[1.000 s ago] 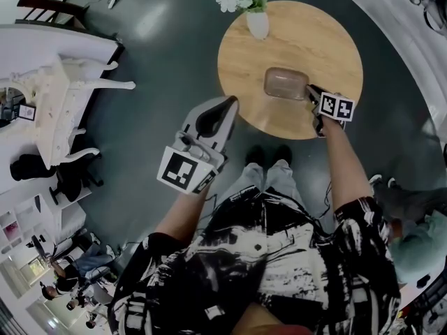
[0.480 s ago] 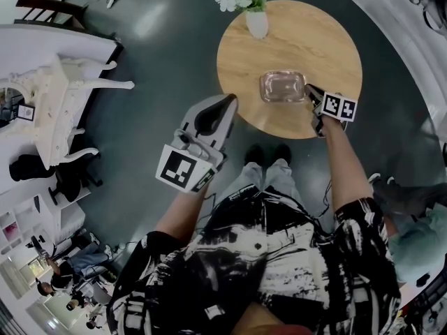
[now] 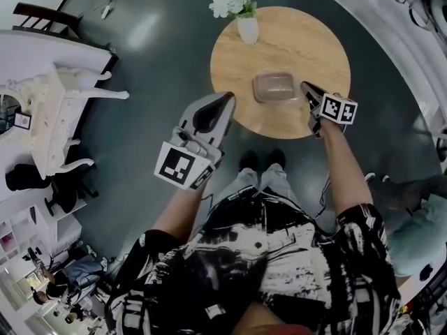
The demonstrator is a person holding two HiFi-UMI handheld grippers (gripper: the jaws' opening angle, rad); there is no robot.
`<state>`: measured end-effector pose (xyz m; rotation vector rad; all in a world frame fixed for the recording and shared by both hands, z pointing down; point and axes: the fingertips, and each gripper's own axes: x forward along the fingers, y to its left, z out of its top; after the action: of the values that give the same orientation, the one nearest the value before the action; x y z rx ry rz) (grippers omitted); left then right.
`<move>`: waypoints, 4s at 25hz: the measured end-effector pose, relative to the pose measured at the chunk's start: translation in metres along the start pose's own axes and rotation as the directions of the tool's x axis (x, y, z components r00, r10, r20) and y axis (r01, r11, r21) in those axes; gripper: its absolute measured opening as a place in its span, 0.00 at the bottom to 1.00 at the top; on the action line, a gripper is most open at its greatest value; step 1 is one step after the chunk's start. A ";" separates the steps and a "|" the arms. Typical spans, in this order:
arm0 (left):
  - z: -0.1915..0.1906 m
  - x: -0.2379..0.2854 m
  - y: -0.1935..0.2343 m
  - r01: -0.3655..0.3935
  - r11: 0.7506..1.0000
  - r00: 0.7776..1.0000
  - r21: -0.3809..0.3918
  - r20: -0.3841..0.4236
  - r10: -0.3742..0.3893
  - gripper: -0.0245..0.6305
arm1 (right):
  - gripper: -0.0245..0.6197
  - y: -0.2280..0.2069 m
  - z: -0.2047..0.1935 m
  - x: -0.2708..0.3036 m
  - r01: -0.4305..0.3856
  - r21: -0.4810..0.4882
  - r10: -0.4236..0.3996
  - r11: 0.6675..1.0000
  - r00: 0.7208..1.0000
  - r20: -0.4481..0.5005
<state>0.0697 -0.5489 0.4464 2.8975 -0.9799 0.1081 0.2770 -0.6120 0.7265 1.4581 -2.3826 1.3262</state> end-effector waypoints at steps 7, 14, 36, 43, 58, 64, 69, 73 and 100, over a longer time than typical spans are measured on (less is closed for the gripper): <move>0.028 -0.003 0.001 0.005 1.000 0.998 0.025 0.068 -0.007 0.04 | 0.05 0.068 0.087 -0.076 0.045 -0.258 0.017 0.965 0.973 0.230; 0.074 0.000 0.005 0.015 0.998 0.990 0.066 0.138 -0.024 0.04 | 0.05 0.166 0.172 -0.201 0.329 -0.537 0.015 0.776 0.843 0.538; 0.125 -0.006 -0.029 0.065 0.987 0.978 0.147 0.186 -0.092 0.04 | 0.05 0.269 0.163 -0.302 0.462 -0.586 0.095 0.666 0.726 0.681; 0.131 -0.009 -0.030 0.064 0.987 0.976 0.149 0.196 -0.093 0.04 | 0.05 0.271 0.167 -0.302 0.461 -0.582 0.091 0.670 0.727 0.681; 0.131 -0.016 -0.027 0.056 0.989 0.975 0.139 0.205 -0.084 0.04 | 0.06 0.280 0.164 -0.294 0.431 -0.592 0.115 0.681 0.735 0.668; 0.128 -0.016 -0.029 0.052 0.989 0.976 0.138 0.204 -0.080 0.04 | 0.07 0.279 0.161 -0.293 0.432 -0.605 0.120 0.669 0.741 0.661; 0.126 -0.016 -0.030 0.056 0.989 0.975 0.139 0.203 -0.084 0.04 | 0.07 0.280 0.161 -0.291 0.432 -0.605 0.120 0.669 0.740 0.661; 0.124 -0.014 -0.032 0.058 0.989 0.976 0.138 0.201 -0.085 0.04 | 0.07 0.277 0.161 -0.292 0.430 -0.601 0.120 0.674 0.739 0.663; 0.124 -0.013 -0.039 0.065 0.987 0.978 0.144 0.187 -0.091 0.04 | 0.06 0.271 0.160 -0.295 0.434 -0.592 0.097 0.679 0.746 0.658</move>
<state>0.0878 -0.5226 0.3201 3.1160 -0.9170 -0.1177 0.2969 -0.4624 0.3222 1.9502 -2.4863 -0.3123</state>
